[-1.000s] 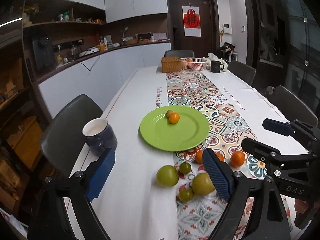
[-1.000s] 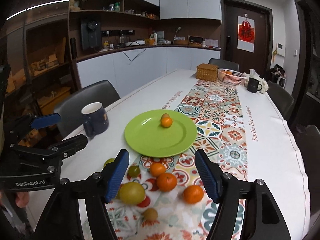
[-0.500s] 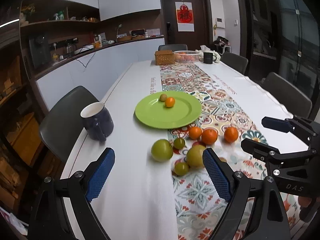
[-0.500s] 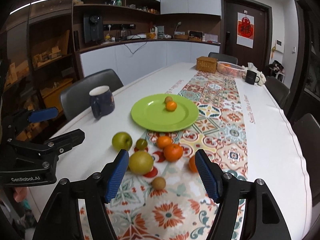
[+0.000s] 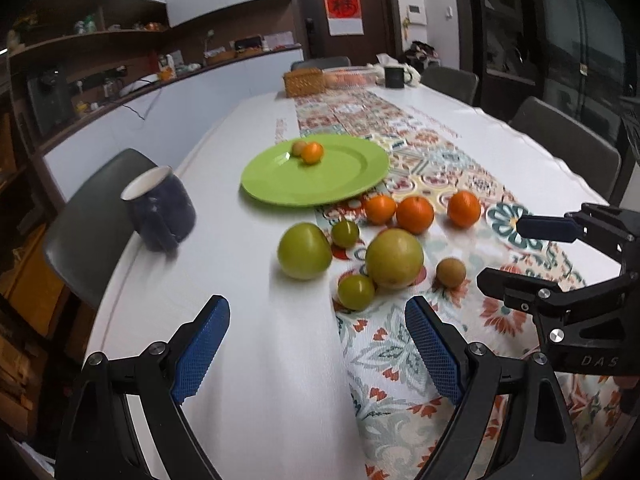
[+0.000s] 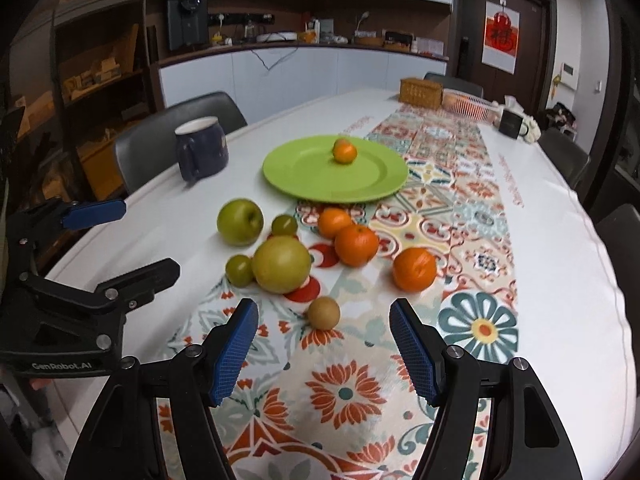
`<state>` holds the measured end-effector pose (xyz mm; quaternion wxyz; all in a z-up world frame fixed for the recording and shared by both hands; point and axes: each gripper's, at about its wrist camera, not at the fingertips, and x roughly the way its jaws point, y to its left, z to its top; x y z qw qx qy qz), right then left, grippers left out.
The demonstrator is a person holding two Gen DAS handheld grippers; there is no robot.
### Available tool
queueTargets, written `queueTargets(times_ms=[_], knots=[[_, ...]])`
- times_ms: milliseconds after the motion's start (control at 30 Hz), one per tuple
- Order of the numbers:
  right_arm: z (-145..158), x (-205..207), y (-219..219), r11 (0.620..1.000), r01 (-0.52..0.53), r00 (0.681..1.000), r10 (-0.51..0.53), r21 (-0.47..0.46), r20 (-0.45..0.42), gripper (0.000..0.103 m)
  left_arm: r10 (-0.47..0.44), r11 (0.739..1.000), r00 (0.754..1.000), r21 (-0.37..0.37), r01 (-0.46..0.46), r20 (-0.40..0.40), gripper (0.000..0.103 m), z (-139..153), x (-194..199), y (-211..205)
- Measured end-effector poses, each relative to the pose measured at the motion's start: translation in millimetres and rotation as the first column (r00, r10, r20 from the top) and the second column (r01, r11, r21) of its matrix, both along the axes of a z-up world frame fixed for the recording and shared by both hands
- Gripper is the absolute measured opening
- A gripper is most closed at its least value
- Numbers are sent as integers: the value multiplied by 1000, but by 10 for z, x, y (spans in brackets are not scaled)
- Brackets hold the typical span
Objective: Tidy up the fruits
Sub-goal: 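Grasp a small green fruit with the left gripper while the right gripper grasps a brown round fruit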
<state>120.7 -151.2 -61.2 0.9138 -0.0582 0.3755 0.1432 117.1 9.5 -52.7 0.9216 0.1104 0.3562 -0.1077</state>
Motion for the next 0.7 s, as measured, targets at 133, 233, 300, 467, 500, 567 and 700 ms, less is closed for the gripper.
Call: queueTargets(times_ms=[133,233,300,467,500,567,700], knots=[[-132,82,9,1000,5,999,-5,-6,-35,69,-30,999,999,12,31,-29,90,-156,118,-37],[-219,150,17,1000,4,998,-4,-11,-56,64,-40,999,998,15,41,-55,90,-252,219,-55],[-277,197,24,1000,2,997,-3,-12,-72,61,-39,999,996,18,40,-76,88,-321,299,-65],[-376,285,29,1000,2,994,-2,2,-107,55,-39,999,995,28,42,-94,83,-405,427,-93],[-392,299,29,1000,3,994,-3,3,-113,54,-41,998,995,32,45,-95,82,-413,445,-101],[-410,317,27,1000,1,993,0,6,-117,50,-43,998,994,31,47,-99,79,-432,487,-125],[-441,353,31,1000,-5,992,7,19,-128,44,-47,999,991,14,49,-123,72,-482,562,-158]])
